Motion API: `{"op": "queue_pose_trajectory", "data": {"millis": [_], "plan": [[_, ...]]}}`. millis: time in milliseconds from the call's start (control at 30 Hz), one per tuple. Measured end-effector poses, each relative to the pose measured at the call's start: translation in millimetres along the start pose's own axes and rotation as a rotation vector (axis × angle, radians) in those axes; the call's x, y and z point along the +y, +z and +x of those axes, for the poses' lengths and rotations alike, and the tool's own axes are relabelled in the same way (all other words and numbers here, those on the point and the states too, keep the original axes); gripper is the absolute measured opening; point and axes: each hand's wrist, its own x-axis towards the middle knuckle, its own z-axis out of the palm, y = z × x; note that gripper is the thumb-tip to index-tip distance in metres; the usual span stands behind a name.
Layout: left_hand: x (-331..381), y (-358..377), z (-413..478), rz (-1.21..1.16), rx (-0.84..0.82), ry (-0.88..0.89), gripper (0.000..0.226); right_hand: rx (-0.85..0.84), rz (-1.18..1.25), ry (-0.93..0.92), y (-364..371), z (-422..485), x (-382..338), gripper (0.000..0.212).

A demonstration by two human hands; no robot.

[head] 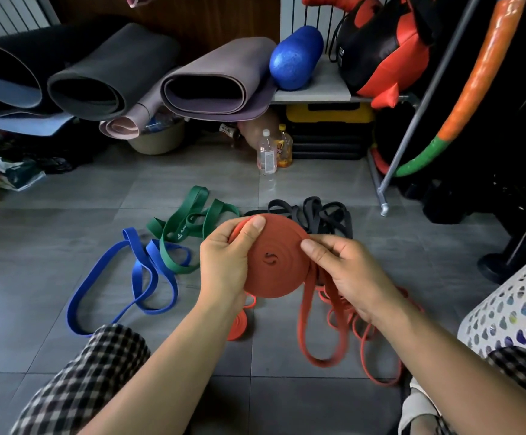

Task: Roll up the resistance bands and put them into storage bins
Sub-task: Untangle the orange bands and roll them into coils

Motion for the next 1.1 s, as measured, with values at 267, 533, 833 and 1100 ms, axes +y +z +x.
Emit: {"op": "queue_pose_trajectory", "data": {"millis": [267, 533, 833, 1100], "plan": [[4.2, 8.2, 1.1, -0.11, -0.003, -0.125, 0.009, -0.032, -0.028, 0.02, -14.7, 3.5, -10.1, 0.011], [-1.3, 9.7, -0.3, -0.26, 0.097, -0.233, 0.013, 0.087, 0.27, 0.146, 1.8, -1.6, -0.2, 0.011], [-14.8, 13.8, -14.1, -0.326, 0.09, -0.328, 0.016, 0.215, 0.368, 0.144, 13.3, -3.6, 16.6, 0.022], [-9.9, -12.7, 4.6, 0.194, -0.473, -0.193, 0.017, -0.14, -0.289, 0.062, -22.9, -0.3, -3.0, 0.012]]}}
